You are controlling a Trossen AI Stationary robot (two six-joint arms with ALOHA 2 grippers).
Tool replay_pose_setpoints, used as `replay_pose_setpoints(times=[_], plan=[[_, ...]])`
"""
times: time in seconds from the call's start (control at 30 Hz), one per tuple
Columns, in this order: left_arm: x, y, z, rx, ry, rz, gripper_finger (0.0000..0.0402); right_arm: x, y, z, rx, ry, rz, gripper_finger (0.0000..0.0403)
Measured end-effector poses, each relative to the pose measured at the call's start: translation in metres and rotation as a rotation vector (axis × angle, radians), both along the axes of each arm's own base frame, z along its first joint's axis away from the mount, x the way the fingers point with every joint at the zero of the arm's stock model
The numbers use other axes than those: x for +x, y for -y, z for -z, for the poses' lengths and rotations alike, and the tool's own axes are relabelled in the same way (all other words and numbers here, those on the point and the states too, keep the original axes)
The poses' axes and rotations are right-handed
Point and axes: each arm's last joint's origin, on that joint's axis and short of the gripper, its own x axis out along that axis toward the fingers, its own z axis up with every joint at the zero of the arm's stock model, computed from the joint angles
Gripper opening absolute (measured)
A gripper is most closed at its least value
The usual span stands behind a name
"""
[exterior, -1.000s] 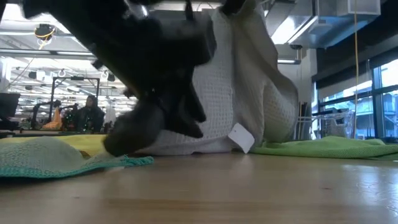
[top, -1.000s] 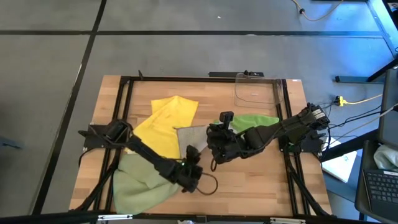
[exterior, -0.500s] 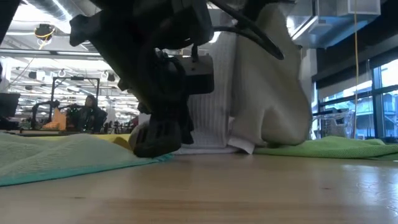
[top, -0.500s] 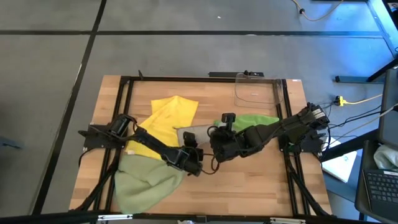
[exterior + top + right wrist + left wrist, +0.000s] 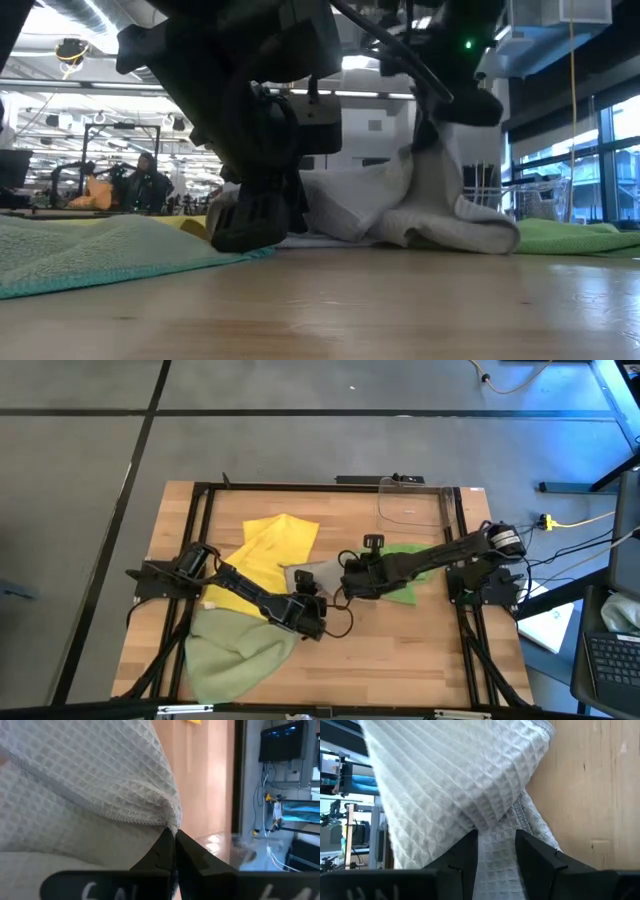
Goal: Fold microfiber towels
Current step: Adjust the gray cloth
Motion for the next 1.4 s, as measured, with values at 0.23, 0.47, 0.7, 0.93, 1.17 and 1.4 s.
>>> replay_pose_setpoints(times=[0.23, 0.47, 0.7, 0.93, 1.17, 1.4], plan=[[0.001, -0.005, 0.000, -0.005, -0.005, -0.012, 0.0124, -0.003, 0.019, 0.021, -0.015, -0.017, 0.024, 0.0030], [-0.002, -0.006, -0.012, -0.016, 0.057, -0.048, 0.0124, -0.012, 0.020, 0.005, -0.067, 0.031, 0.046, 0.0055], [-0.006, -0.013, -0.017, 0.034, 0.081, -0.089, 0.0124, -0.037, 0.020, -0.050, 0.045, 0.269, 0.066, 0.0101], [-0.023, -0.017, -0.006, 0.009, 0.092, -0.175, 0.0124, -0.080, 0.019, -0.051, 0.383, 0.337, 0.181, 0.0136], [-0.032, -0.004, -0.012, 0.042, 0.077, -0.135, 0.0124, -0.112, 0.022, 0.012, 0.507, 0.349, 0.264, 0.0137], [-0.023, 0.000, -0.025, 0.036, 0.195, -0.120, 0.0124, -0.121, 0.023, 0.036, 0.565, 0.363, 0.296, 0.0137]])
